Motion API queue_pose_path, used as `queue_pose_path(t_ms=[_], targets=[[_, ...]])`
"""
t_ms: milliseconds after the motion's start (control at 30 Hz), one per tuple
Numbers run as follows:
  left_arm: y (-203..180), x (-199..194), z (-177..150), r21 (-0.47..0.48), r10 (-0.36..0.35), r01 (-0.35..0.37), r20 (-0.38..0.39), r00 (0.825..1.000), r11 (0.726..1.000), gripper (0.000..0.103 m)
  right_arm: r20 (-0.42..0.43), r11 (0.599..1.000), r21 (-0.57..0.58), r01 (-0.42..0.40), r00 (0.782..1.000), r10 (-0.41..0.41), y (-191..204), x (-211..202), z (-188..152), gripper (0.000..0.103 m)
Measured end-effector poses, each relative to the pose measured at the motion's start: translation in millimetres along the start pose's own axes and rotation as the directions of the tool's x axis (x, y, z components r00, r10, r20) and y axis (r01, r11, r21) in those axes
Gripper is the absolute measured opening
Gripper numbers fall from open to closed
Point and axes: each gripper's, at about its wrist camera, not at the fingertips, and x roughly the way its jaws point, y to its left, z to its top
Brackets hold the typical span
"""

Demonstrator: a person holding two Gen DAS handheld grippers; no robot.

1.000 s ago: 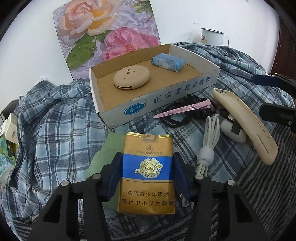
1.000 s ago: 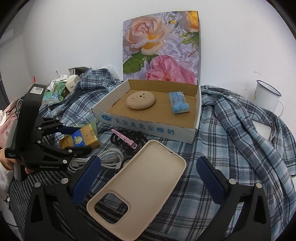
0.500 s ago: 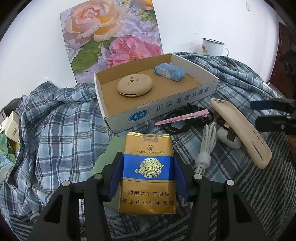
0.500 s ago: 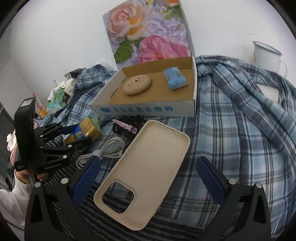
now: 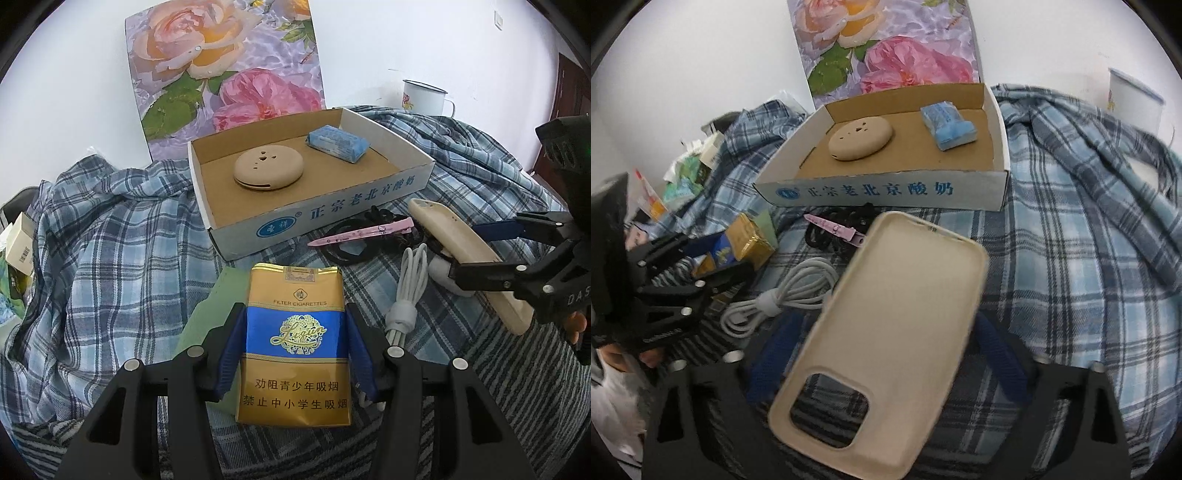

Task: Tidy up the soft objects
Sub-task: 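Lift the cigarette pack with the left tool while the right tool grasps the beige phone case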

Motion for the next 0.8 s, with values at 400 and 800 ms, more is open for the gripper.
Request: queue_pose_path(t_ms=[400, 800], targets=[[0.2, 0.1, -0.5, 0.000, 0.000, 0.000, 0.001, 1.000, 1.000, 0.055, 0.017, 0.999, -0.042, 0.013, 1.000, -0.012, 3.7, 3.0, 0.3, 0.087], [2.4, -3.3, 0.5, -0.006, 0.005, -0.005, 0.015, 1.000, 1.000, 0.055, 0.108, 0.989, -0.149, 0.008, 0.994, 0.009, 16.8, -24.0, -0.6, 0.077]])
